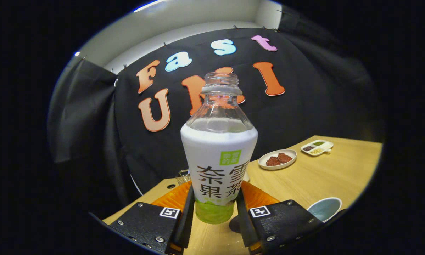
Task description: Take the bottle from table, then pour the juice into the cup, finally place the bottle on the coaster
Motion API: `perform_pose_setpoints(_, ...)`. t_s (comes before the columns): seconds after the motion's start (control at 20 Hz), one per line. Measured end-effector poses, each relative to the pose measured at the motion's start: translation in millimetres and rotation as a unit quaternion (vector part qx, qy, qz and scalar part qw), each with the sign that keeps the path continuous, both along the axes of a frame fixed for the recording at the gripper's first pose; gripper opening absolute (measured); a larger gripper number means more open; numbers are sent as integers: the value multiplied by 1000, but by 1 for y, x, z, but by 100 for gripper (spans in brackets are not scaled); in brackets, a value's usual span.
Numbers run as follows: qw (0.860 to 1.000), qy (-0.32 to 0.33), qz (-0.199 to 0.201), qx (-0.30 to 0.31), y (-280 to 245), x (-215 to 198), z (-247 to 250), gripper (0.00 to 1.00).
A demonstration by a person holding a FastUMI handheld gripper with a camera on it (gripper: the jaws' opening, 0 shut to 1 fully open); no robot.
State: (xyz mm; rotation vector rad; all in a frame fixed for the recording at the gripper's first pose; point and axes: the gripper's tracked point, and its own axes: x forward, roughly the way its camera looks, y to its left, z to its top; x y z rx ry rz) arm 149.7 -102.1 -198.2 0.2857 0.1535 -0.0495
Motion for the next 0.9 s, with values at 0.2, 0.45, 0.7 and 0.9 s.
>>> perform_pose_setpoints(0.2,997,19,-7,-78,-2,9,-20,57)
perform_pose_setpoints(0.45,987,69,-6,-148,-5,19,-55,57)
perform_pose_setpoints(0.7,982,112,-10,-150,-14,21,-87,57)
perform_pose_setpoints(0.9,982,128,-7,-141,-15,20,-101,57)
